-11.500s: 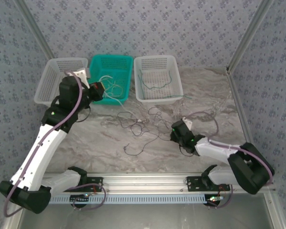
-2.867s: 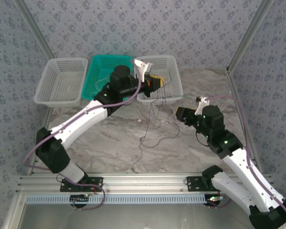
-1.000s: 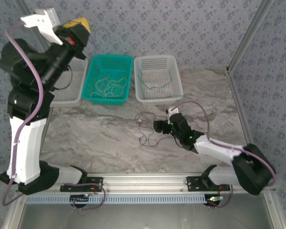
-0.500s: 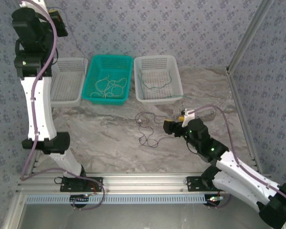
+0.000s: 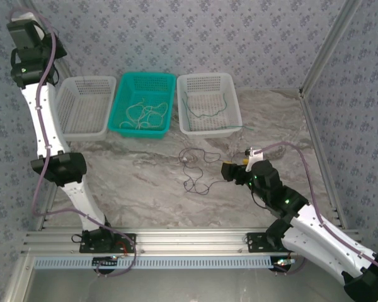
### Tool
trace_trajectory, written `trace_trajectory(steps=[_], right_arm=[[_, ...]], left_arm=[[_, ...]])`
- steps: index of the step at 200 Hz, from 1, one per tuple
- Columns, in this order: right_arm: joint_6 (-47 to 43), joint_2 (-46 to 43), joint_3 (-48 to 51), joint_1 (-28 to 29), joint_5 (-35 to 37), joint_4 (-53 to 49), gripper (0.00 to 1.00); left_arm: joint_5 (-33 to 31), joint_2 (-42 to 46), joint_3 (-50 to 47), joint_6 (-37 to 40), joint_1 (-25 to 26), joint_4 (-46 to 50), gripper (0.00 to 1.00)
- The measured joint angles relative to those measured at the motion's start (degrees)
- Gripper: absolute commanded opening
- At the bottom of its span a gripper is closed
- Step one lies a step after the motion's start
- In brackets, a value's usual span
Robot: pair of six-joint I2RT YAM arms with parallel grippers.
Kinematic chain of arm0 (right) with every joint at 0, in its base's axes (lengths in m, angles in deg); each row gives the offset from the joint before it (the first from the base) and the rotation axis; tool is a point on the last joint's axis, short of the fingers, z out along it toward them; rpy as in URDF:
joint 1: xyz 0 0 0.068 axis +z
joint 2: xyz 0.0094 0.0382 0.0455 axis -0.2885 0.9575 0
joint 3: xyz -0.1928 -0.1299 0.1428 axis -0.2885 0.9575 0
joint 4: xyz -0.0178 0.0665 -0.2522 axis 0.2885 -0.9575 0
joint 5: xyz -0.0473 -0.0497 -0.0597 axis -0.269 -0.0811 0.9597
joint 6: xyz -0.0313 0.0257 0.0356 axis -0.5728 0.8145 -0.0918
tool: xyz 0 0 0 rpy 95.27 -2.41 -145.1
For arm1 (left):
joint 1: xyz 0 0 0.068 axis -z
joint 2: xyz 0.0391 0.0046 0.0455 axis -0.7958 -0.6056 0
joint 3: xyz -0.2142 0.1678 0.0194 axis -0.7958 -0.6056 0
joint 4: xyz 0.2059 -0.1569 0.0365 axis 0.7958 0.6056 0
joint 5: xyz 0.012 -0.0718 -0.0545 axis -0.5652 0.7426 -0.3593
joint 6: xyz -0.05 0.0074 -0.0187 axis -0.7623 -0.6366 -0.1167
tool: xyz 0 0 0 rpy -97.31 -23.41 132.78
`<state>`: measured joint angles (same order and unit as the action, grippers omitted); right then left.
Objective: Untangle the cables
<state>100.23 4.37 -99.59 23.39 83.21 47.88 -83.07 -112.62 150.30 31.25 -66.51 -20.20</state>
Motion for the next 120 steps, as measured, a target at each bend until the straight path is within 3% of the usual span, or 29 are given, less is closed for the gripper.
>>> trace_trajectory(steps=[30, 60, 71, 84, 104, 120], right_arm=[[1.05, 0.02, 0.00, 0.00, 0.00, 0.00, 0.85], [1.53, 0.07, -0.02, 0.00, 0.00, 0.00, 0.85], [1.70, 0.07, -0.02, 0.02, 0.00, -0.02, 0.85], [1.86, 0.07, -0.02, 0.02, 0.00, -0.13, 0.85], [2.14, 0.07, -0.02, 0.09, 0.00, -0.17, 0.85], [2.19, 0.07, -0.02, 0.13, 0.00, -0.15, 0.85]], left_arm=[[-0.15, -4.55, -1.27, -0.04, 0.00, 4.52, 0.00], [1.57, -6.78, -10.86, -0.50, 0.00, 6.27, 0.00], [2.21, -7.87, -14.16, -1.03, -0.04, 6.73, 0.04], [2.58, -9.11, -16.72, -1.42, -0.11, 7.45, 0.19], [3.21, -10.78, -18.34, -2.29, -0.37, 8.61, 0.54], [3.67, -10.88, -18.86, -3.39, -0.50, 8.94, 0.65]])
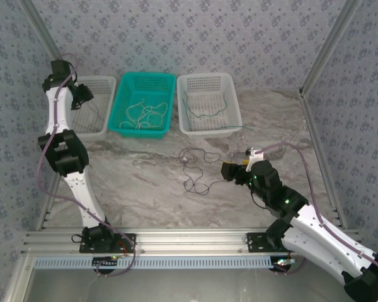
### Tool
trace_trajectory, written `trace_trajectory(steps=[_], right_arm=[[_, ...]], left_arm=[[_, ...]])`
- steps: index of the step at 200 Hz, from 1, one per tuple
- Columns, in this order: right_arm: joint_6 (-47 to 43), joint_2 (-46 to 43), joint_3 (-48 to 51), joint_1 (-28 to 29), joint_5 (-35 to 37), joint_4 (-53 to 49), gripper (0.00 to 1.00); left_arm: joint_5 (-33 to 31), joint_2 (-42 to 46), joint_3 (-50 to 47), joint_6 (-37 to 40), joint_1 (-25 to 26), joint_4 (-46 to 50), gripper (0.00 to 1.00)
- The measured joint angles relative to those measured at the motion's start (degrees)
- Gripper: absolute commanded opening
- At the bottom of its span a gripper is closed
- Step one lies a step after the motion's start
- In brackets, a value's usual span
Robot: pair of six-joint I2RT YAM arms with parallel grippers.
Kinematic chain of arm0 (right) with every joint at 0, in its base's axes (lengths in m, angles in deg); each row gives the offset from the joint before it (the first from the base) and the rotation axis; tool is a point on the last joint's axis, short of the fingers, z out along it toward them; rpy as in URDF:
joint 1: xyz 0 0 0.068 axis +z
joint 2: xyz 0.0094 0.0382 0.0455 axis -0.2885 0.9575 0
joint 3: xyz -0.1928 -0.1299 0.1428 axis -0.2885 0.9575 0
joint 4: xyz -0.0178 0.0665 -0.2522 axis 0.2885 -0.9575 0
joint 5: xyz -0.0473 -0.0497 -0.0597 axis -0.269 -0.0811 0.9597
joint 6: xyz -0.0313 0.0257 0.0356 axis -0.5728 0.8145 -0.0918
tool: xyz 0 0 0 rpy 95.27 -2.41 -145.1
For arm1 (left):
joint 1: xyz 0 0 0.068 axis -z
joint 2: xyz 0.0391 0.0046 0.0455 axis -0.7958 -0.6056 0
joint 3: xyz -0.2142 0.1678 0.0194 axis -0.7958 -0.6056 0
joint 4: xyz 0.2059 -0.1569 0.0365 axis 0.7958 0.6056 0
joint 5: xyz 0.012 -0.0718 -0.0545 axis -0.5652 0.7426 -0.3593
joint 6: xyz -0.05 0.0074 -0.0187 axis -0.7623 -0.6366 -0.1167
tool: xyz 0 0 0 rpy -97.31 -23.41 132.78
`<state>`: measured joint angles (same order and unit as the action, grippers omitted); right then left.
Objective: Untangle the cables
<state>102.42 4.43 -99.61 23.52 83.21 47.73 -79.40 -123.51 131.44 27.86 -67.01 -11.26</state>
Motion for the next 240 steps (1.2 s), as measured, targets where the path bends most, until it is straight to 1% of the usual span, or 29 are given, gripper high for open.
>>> trace_trajectory(steps=[11, 27, 46, 67, 87, 102, 118, 132, 148, 167, 187, 210, 240], right_arm=[[0.15, 0.00, 0.00, -0.02, 0.00, 0.00, 0.85], [0.20, 0.11, 0.00, 0.00, 0.00, 0.02, 0.85], [0.28, 0.61, 0.00, 0.00, 0.00, 0.09, 0.85], [0.33, 1.66, 0.00, 0.00, 0.07, 0.74, 0.85], [0.33, 3.34, 0.00, -0.02, 0.31, 1.77, 0.85], [0.33, 4.94, 0.00, 0.00, 0.42, 2.64, 0.85], [0.35, 6.93, -0.04, 0.00, 0.42, 3.34, 0.85], [0.39, 8.63, -0.20, -0.02, 0.44, 3.76, 0.85], [0.59, 10.78, -0.61, -0.02, 0.42, 3.93, 0.85], [0.76, 12.76, -1.33, -0.02, 0.39, 3.96, 0.85], [1.05, 13.99, -1.99, -0.02, 0.39, 4.09, 0.85], [1.70, 14.34, -2.16, -0.02, 0.42, 4.17, 0.85], [2.86, 14.40, -2.16, -0.02, 0.42, 4.26, 0.85]], left_arm=[[0.39, 0.48, -0.26, -0.13, -0.09, -0.48, 0.68], [1.29, 2.29, -1.92, -0.83, -0.13, -1.70, 0.69], [3.13, 7.23, -6.49, -2.47, -0.07, -3.76, 0.69], [5.01, 17.33, -16.13, -4.94, 0.63, -9.07, 0.68], [6.58, 28.76, -25.79, -7.93, 3.45, -15.19, 0.67], [8.13, 37.29, -33.22, -10.21, 7.76, -20.94, 0.67], [9.44, 44.41, -39.87, -11.69, 14.47, -26.10, 0.67], [10.23, 48.24, -44.46, -11.91, 21.18, -29.81, 0.67], [10.08, 50.47, -49.13, -11.74, 29.05, -32.87, 0.67], [9.11, 50.75, -53.68, -11.15, 37.40, -34.34, 0.67], [7.19, 50.18, -58.47, -10.56, 43.98, -34.51, 0.67], [4.87, 48.26, -63.12, -10.14, 48.68, -34.51, 0.66], [3.41, 42.73, -67.78, -8.72, 52.00, -37.16, 0.66]])
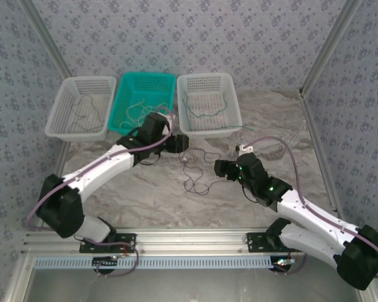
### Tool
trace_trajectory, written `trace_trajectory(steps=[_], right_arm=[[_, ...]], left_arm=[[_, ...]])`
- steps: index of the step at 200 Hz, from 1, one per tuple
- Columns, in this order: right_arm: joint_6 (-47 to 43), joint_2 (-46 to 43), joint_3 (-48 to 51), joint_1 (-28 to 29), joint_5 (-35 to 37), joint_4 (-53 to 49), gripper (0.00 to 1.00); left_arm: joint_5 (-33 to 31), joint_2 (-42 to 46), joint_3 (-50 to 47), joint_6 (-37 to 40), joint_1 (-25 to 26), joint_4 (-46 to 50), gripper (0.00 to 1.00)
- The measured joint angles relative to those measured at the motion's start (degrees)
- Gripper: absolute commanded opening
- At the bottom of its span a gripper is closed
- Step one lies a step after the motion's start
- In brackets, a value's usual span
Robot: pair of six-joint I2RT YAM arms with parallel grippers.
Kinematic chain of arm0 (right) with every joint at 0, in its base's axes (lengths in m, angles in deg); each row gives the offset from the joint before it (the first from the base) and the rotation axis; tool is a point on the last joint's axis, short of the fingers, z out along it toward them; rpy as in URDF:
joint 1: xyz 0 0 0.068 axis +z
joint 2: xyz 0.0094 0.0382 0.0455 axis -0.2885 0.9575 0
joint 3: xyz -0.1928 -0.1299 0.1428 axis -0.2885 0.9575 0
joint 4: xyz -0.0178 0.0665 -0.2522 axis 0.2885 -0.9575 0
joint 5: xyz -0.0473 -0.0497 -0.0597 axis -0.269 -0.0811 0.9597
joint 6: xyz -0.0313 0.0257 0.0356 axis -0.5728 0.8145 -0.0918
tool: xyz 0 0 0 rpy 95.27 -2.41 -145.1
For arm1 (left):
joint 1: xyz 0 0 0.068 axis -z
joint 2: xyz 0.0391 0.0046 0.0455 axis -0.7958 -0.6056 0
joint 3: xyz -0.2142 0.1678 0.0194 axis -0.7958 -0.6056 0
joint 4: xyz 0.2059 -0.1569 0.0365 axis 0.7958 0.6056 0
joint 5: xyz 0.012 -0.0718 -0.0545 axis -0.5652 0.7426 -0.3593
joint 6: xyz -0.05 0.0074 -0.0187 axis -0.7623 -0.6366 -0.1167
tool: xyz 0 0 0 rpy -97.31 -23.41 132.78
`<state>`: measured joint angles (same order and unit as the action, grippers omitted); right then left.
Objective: Untangle the cables
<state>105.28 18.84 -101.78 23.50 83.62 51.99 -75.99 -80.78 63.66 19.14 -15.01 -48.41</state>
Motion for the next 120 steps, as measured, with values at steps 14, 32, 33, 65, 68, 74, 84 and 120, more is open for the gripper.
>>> trace_trajectory(steps=[14, 32, 33, 65, 68, 74, 84, 120], right_arm=[[0.44, 0.09, 0.00, 0.00, 0.00, 0.11, 0.85], [0.61, 0.24, 0.00, 0.00, 0.00, 0.02, 0.85], [0.66, 0.24, 0.00, 0.00, 0.00, 0.00, 0.85], [0.94, -0.57, -0.22, 0.00, 0.00, -1.14, 0.85], [0.96, -0.76, -0.22, 0.00, 0.00, -1.29, 0.85], [1.01, -1.38, -0.22, 0.00, 0.00, -1.70, 0.85], [1.16, -2.45, -0.22, 0.00, 0.04, -2.14, 0.85], [1.57, -5.57, -0.22, 0.00, 0.81, -2.58, 0.85]], left_arm=[[-0.52, -4.50, -0.13, 1.25, 1.16, -1.62, 0.66], [-2.27, -10.49, -0.11, 3.13, 2.29, -3.98, 0.65], [-2.45, -10.93, -0.11, 3.30, 2.38, -4.17, 0.65], [-6.19, -19.04, 1.38, 6.93, 2.91, -6.03, 0.59], [-6.56, -19.63, 1.64, 7.48, 2.91, -6.12, 0.58], [-7.19, -20.55, 2.08, 8.04, 2.91, -6.38, 0.56], [-8.04, -22.12, 3.13, 9.33, 2.86, -6.71, 0.53], [-8.20, -25.00, 5.42, 11.87, 2.86, -9.07, 0.45]])
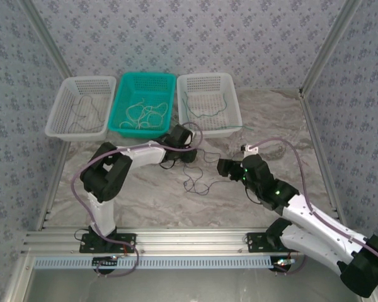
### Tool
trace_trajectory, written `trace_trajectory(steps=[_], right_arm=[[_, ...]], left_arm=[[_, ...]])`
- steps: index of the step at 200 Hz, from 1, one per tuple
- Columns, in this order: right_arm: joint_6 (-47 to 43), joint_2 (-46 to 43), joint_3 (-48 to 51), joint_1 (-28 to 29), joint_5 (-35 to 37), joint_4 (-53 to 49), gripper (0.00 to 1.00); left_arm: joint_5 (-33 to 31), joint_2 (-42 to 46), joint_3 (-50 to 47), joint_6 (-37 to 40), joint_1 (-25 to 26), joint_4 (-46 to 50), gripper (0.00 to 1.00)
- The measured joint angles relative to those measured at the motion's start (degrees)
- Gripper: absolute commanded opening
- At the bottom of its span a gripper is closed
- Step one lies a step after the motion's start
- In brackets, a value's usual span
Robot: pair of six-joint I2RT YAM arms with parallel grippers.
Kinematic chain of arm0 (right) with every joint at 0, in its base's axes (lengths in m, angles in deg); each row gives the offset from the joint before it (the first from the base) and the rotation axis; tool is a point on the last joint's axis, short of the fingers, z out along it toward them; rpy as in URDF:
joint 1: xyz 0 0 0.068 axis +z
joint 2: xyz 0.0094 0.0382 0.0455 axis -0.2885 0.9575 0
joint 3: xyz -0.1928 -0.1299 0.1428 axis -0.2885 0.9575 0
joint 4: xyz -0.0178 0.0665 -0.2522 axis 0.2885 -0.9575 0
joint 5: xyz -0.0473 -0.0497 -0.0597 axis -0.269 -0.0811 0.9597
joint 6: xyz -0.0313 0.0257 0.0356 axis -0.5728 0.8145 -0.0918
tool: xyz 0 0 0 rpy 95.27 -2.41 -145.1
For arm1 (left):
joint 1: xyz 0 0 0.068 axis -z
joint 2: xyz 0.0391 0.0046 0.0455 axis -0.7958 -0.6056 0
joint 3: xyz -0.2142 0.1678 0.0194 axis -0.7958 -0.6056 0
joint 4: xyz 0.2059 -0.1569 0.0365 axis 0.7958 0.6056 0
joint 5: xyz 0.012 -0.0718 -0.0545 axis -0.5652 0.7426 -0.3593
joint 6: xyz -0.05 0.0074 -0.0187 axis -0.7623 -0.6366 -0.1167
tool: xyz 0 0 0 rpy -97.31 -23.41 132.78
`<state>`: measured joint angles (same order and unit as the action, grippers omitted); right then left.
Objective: Untangle the cables
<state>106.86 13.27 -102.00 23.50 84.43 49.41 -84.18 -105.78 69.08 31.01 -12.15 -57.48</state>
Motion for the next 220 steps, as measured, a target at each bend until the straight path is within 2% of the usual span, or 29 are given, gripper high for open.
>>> trace_trajectory(steps=[24, 57, 83, 107, 147, 188, 203, 220], right_arm=[[0.44, 0.17, 0.00, 0.00, 0.24, 0.02, 0.85], [0.87, 1.53, 0.00, 0.00, 0.22, 0.02, 0.85], [0.87, 2.23, 0.00, 0.00, 0.22, 0.02, 0.85], [0.87, 2.34, 0.00, 0.00, -0.07, 0.15, 0.85], [0.55, 4.42, -0.61, 0.00, -2.91, 3.17, 0.86], [-0.81, 8.85, -2.21, 0.00, -7.96, 7.69, 0.86], [-1.25, 11.21, -2.89, 0.15, -9.40, 9.09, 0.80], [-1.33, 13.44, -2.99, 0.26, -9.66, 9.99, 0.64]], left_arm=[[0.02, -0.83, 0.04, 0.72, 0.00, -0.57, 0.37], [1.20, -1.33, 0.07, 0.85, 0.00, -1.46, 0.14], [4.44, 0.20, -0.66, 0.17, 0.04, -1.86, 0.04], [10.03, 6.47, -2.84, -2.01, 0.04, -2.51, 0.00], [18.71, 17.73, -2.73, -5.51, 1.18, -5.44, 0.00], [23.10, 21.16, -0.37, -8.85, 2.32, -6.21, 0.00], [24.11, 22.36, 0.17, -10.19, 2.29, -6.25, 0.00], [25.00, 24.33, 1.07, -11.72, 2.29, -6.27, 0.00]])
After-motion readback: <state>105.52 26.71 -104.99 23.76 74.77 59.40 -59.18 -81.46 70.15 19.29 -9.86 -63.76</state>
